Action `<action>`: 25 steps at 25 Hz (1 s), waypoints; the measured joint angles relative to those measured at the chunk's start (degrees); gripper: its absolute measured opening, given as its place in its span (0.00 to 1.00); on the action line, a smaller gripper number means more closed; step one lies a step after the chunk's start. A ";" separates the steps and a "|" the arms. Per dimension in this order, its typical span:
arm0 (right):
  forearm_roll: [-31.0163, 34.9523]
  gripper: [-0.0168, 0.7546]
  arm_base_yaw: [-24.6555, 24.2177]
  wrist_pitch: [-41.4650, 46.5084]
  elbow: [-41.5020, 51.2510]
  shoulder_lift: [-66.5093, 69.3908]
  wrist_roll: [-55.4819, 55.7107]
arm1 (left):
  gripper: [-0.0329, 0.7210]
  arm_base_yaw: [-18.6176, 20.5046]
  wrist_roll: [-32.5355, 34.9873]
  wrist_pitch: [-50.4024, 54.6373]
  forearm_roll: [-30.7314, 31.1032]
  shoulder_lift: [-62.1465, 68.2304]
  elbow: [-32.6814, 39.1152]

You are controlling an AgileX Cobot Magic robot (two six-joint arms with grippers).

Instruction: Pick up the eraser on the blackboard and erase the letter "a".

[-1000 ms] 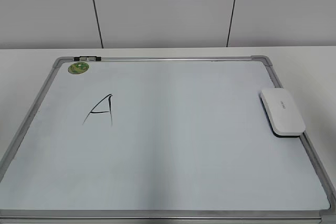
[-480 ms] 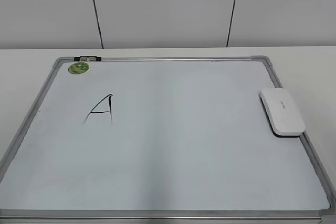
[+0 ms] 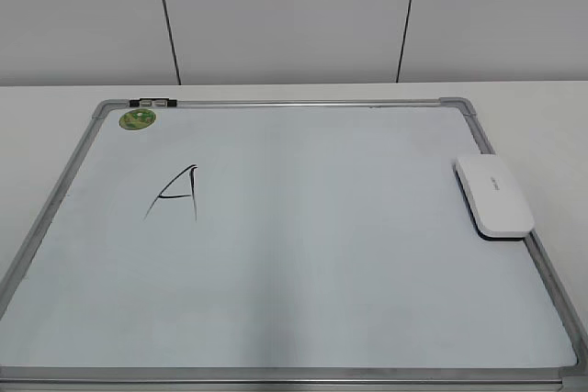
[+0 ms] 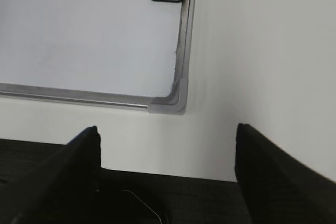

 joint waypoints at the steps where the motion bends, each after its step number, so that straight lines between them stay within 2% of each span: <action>1: -0.43 0.79 0.00 -0.43 1.87 -0.64 -0.10 | 0.62 0.00 0.00 -0.43 0.50 0.00 0.00; 5: -1.97 0.79 0.00 -2.34 7.50 -1.66 -0.10 | 0.62 0.00 0.00 -2.35 2.22 0.00 0.00; 12: -2.57 0.78 0.00 -2.60 8.63 -1.66 0.01 | 0.62 0.00 -0.13 -2.35 4.50 0.00 1.64; 25: -2.57 0.78 0.00 -2.31 8.96 -1.66 0.22 | 0.62 0.00 -0.26 -2.35 4.50 0.00 1.64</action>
